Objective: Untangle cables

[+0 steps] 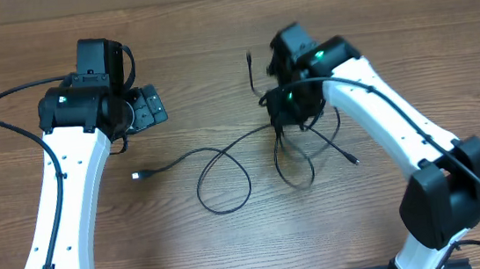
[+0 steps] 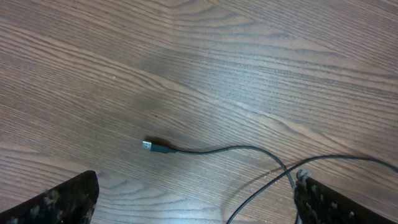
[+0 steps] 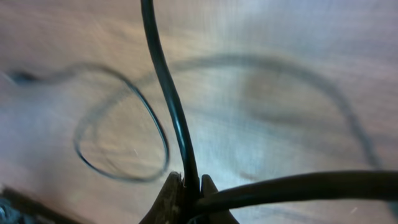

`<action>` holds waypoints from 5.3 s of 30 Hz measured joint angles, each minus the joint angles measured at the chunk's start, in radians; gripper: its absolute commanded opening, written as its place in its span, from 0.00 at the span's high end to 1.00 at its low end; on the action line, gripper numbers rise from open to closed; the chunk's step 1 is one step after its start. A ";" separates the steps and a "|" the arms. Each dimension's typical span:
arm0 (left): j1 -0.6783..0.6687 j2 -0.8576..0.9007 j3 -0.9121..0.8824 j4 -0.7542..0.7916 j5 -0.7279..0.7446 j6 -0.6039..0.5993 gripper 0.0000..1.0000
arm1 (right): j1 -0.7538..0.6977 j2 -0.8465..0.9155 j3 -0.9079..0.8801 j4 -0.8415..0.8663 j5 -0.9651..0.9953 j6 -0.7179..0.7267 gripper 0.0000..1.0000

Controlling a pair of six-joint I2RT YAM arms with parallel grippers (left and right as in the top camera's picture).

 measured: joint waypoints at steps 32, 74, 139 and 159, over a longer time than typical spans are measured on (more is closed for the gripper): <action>0.000 0.000 0.000 0.000 0.000 0.000 0.00 | -0.986 -0.008 0.114 0.356 0.321 0.205 0.96; 0.000 0.000 0.000 0.000 0.000 0.000 0.00 | -0.745 0.042 0.115 -0.171 -0.179 -0.199 0.00; 0.000 0.000 0.000 0.000 0.000 0.000 0.00 | 0.298 0.181 -0.371 0.797 -0.062 -0.714 0.17; 0.000 0.000 0.000 0.000 0.000 0.000 0.00 | 0.286 0.187 -0.357 0.816 0.241 -0.690 0.93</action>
